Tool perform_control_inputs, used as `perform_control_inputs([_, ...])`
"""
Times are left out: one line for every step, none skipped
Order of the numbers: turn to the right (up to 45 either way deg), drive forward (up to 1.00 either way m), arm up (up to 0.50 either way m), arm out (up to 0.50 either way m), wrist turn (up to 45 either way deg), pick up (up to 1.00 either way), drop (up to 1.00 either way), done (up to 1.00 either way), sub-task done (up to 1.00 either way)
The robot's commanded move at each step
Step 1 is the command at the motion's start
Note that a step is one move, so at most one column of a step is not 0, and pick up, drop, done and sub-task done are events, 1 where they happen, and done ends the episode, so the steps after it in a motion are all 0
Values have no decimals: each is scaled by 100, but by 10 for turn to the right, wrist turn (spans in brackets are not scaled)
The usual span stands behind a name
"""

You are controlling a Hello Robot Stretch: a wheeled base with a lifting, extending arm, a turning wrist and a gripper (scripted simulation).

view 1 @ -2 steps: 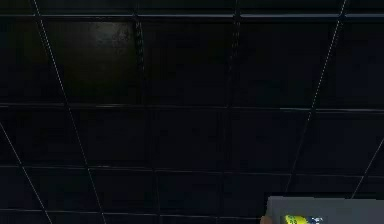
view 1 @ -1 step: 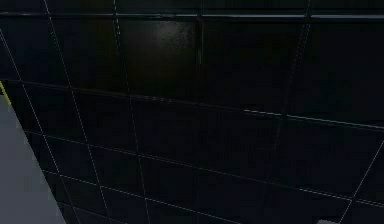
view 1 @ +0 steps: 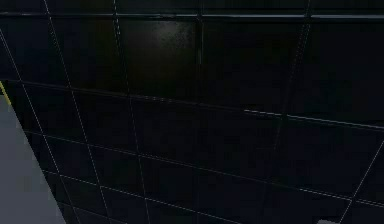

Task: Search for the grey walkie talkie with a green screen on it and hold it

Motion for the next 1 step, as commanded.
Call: perform_control_inputs([0, 0, 38, 0, 0, 0, 0, 0, 0])
